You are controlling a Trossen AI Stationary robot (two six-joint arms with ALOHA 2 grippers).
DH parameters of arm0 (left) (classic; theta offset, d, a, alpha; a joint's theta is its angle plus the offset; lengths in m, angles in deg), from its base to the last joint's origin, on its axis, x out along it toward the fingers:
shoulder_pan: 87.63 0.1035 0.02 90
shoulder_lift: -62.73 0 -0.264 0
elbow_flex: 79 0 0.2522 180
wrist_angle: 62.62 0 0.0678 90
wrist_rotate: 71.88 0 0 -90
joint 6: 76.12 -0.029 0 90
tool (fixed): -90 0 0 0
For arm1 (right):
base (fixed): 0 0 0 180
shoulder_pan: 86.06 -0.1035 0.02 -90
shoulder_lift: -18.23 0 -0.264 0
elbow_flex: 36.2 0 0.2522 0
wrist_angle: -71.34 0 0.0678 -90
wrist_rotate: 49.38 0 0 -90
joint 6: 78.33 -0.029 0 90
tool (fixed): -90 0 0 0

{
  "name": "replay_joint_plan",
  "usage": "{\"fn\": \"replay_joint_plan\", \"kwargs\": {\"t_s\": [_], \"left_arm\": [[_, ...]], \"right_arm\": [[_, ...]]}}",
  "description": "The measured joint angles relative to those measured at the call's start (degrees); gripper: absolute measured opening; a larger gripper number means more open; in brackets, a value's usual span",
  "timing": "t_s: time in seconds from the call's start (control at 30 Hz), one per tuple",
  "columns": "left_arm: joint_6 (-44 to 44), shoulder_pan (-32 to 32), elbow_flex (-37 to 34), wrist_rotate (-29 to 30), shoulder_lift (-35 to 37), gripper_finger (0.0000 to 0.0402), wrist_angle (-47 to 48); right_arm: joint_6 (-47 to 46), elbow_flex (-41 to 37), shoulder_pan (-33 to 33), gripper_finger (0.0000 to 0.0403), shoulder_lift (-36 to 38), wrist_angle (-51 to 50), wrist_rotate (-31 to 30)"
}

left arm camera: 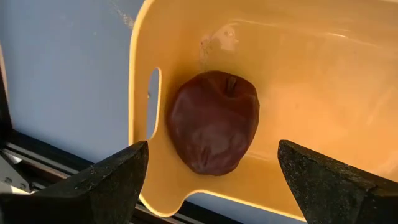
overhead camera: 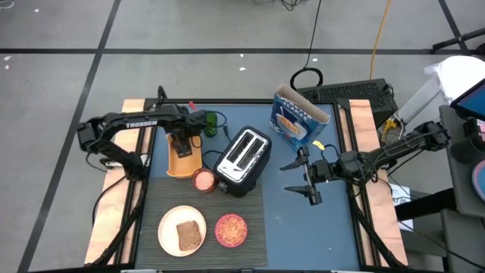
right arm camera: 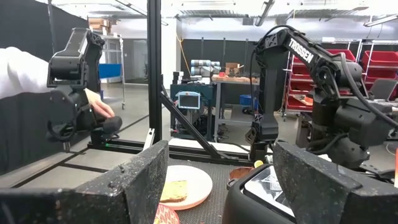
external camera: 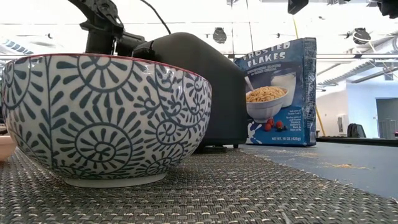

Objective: Arrange a breakfast setting
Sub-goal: Put the red apple on the gray tablemat to the top of the light orange plate

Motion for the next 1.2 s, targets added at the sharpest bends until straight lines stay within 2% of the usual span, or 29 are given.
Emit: {"fn": "replay_joint_plan", "kwargs": {"t_s": [0.93,1.2], "left_arm": [[0.0,-0.1,0.0,0.6,-9.7,0.0361,-3.2],[0.1,-0.1,0.0,0.6,-9.8,0.0298,-3.3]], "right_arm": [[0.0,0.0,0.0,0.0279,0.0,0.0,0.0],[0.0,0.0,0.0,0.0279,0.0,0.0,0.0]]}}
